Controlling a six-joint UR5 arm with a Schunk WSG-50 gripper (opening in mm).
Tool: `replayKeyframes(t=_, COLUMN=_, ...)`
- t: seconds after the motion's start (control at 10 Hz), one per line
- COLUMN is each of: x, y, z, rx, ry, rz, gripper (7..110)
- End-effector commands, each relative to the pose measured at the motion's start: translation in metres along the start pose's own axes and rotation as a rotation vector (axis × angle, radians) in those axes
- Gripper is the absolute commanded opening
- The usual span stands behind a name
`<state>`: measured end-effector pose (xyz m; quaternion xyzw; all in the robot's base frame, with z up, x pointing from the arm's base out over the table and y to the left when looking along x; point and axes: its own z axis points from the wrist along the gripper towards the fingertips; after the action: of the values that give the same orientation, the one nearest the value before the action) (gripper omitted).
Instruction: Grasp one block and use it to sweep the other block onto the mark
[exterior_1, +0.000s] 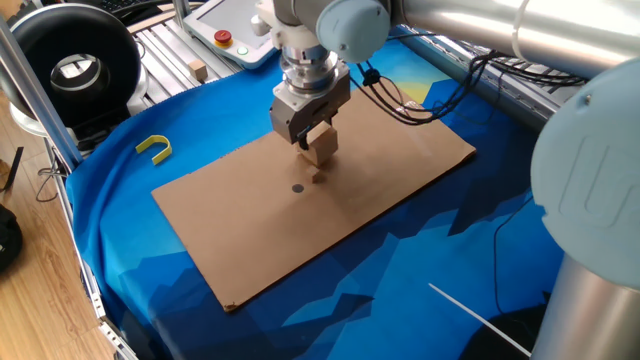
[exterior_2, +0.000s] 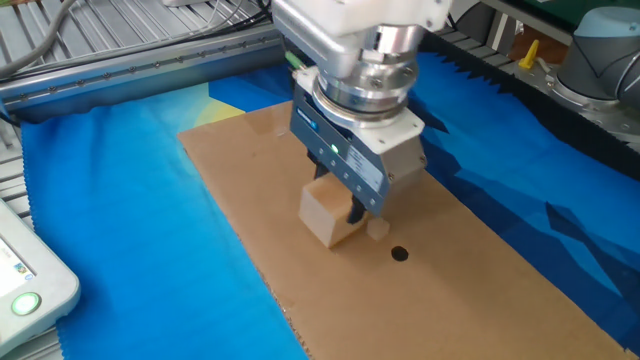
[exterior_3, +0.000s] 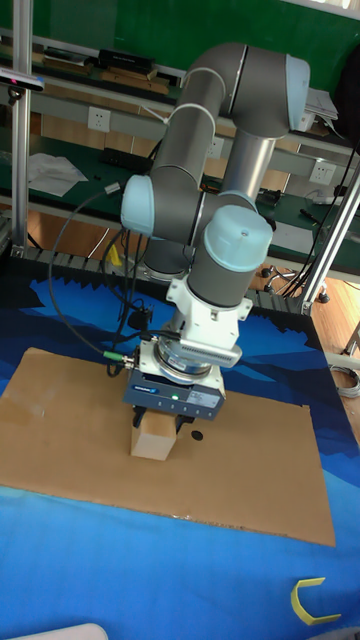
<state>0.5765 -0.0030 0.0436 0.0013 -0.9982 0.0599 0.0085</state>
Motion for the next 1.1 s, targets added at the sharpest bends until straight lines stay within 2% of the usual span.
replayKeyframes(t=0.0, x=0.017, y=0.0, z=-0.006, rx=-0.039, ry=0.037, rz=0.098, gripper=7)
replayKeyframes(t=0.3, x=0.026, y=0.014, z=-0.006, rx=-0.074, ry=0.082, rz=0.175, gripper=7)
replayKeyframes(t=0.7, x=0.023, y=0.02, z=0.001, rx=-0.074, ry=0.082, rz=0.221, gripper=7)
replayKeyframes(t=0.9, x=0.02, y=0.031, z=0.001, rx=-0.102, ry=0.085, rz=0.249, gripper=7)
replayKeyframes(t=1.0, x=0.019, y=0.034, z=0.001, rx=-0.097, ry=0.087, rz=0.258, gripper=7)
